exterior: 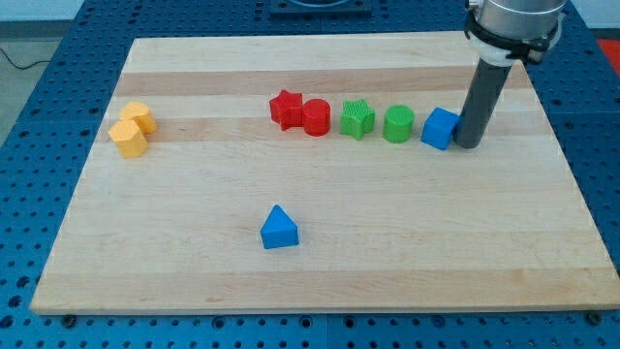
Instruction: Push the cube into the green circle
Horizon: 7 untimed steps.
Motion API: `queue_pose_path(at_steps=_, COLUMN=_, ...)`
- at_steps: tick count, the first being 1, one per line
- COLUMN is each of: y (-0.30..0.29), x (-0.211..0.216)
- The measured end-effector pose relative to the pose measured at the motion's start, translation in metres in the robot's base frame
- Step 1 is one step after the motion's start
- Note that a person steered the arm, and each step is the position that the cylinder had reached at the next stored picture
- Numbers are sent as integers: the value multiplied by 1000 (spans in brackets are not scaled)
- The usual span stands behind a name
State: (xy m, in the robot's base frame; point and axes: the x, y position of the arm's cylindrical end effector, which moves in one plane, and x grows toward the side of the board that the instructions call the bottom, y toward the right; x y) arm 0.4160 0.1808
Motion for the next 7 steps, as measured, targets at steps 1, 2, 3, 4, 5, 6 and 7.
queue_pose_path(at_steps=1, y=-12, x=-3)
queue_pose_path(at_steps=2, y=-40, x=-3)
queue_pose_path(at_steps=3, y=-59, x=-2)
queue_pose_path(at_steps=4, y=-52, x=27)
queue_pose_path(at_steps=5, y=-45, x=79)
queue_pose_path(at_steps=6, y=-48, x=142)
queue_pose_path(at_steps=7, y=-83, x=198)
